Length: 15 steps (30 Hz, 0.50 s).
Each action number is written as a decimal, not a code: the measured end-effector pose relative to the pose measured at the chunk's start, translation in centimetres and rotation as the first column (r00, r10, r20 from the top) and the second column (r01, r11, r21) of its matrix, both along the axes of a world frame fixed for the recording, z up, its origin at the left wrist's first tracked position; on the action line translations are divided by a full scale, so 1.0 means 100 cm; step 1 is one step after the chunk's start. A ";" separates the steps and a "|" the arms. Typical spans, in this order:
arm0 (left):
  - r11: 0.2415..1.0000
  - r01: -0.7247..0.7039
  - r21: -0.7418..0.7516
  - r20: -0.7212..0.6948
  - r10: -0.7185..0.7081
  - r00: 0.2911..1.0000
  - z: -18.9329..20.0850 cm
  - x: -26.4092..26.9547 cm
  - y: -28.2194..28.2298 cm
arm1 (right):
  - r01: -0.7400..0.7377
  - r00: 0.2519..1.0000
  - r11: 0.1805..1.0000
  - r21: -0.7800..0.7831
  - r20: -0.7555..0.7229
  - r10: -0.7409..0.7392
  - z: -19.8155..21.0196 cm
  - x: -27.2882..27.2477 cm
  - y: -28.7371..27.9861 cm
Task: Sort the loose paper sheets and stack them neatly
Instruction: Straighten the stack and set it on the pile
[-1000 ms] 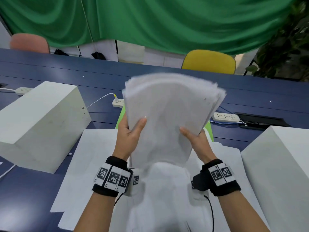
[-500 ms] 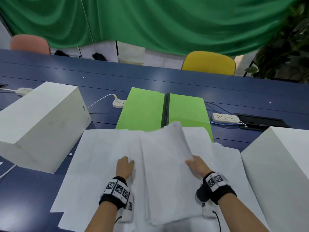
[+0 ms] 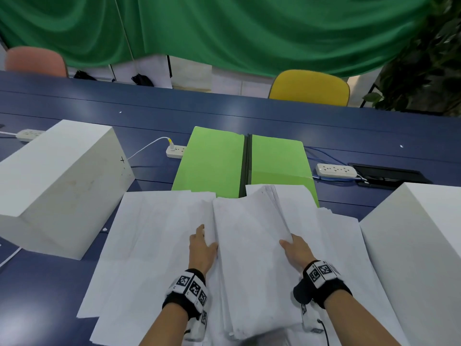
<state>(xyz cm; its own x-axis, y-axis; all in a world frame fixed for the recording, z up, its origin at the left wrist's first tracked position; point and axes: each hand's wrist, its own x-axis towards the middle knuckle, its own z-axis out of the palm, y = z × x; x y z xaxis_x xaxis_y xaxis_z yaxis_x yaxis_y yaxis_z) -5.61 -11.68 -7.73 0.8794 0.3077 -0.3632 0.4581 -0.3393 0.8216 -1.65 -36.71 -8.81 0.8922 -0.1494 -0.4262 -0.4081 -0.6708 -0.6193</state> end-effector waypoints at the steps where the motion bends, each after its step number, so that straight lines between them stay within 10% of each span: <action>1: 0.998 -0.062 -0.018 0.009 0.062 0.998 0.001 -0.002 0.000 | -0.001 1.000 1.000 0.000 0.002 0.001 -0.001 0.000 0.000; 6: 0.915 -0.339 -0.217 -0.113 0.322 0.940 -0.001 0.001 0.013 | 0.005 1.000 1.000 -0.012 0.010 -0.004 -0.002 -0.002 -0.001; 11: 0.968 0.009 0.252 -0.131 0.025 0.991 0.000 -0.002 0.001 | 0.012 1.000 1.000 0.003 0.012 -0.012 -0.001 -0.003 0.000; 15: 0.980 0.029 0.195 -0.039 -0.022 0.999 0.001 0.000 -0.003 | 0.018 1.000 1.000 0.010 0.022 -0.018 0.000 -0.004 0.001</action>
<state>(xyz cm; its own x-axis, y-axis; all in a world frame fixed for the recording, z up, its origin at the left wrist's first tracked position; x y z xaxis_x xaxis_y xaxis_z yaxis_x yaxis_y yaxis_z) -5.57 -11.94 -7.64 0.8749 0.3537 -0.3307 0.4761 -0.5035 0.7210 -2.06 -36.61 -8.80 0.8985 -0.1614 -0.4082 -0.4064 -0.6572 -0.6348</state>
